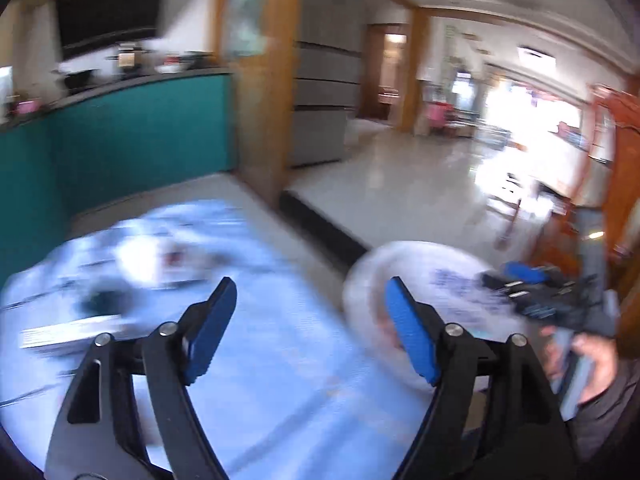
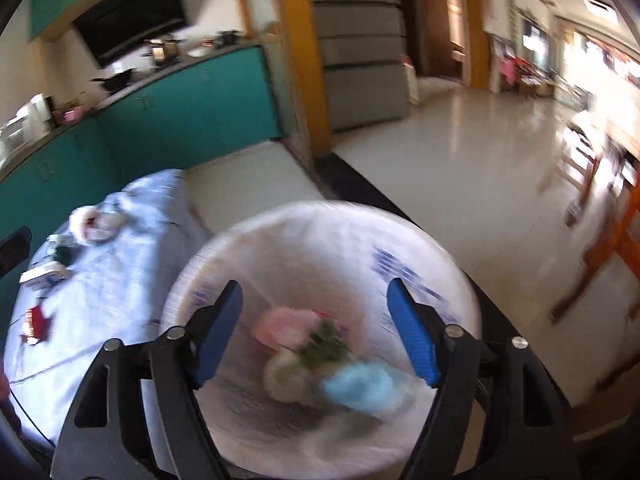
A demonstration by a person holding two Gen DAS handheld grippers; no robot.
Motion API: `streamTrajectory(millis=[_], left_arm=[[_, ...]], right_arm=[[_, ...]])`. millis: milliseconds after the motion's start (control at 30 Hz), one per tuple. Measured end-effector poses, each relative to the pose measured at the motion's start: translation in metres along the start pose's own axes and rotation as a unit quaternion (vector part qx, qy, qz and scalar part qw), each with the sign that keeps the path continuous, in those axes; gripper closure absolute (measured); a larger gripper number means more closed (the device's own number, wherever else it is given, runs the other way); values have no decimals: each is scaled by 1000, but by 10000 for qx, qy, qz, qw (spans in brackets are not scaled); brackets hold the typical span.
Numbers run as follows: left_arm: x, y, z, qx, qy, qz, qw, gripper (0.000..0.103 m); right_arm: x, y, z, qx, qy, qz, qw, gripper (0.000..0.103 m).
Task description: Collect trash
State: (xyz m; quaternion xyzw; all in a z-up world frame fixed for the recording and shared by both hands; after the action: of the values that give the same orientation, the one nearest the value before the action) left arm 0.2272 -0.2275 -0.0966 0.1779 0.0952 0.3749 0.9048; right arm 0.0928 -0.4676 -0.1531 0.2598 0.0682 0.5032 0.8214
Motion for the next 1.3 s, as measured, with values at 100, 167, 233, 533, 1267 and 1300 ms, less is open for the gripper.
streamTrajectory(millis=[100, 167, 233, 533, 1267, 1300], left_arm=[[81, 22, 0, -57, 86, 1091, 9940, 22], [126, 31, 0, -43, 378, 1615, 9861, 22], [168, 38, 1, -87, 840, 1860, 9789, 21], [222, -35, 7, 460, 1530, 1917, 9684, 18], [185, -22, 4, 162, 649, 2049, 9765, 100], [178, -4, 8, 1, 547, 2070, 9768, 100]], right_arm=[[60, -14, 25, -141, 370, 569, 9976, 23], [106, -24, 39, -262, 596, 1014, 9927, 22], [151, -37, 50, -359, 777, 1401, 9864, 20], [288, -141, 54, -3, 1357, 2208, 9658, 18], [303, -135, 10, 502, 1979, 2546, 9452, 82], [299, -117, 13, 351, 1947, 2549, 9465, 82]])
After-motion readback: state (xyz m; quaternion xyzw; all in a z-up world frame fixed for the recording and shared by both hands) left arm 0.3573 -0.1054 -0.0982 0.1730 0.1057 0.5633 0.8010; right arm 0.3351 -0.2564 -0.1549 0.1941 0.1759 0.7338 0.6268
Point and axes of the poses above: each gripper's, at about its wrist camera, not at the fingertips, and y roughly against the way its jaws point, x to its left, z to its top, the point moved 5 cm from there along -y, roughly the way its jaws point, and after that the axes turned 9 degrees about -x, right-handed, at the moved point
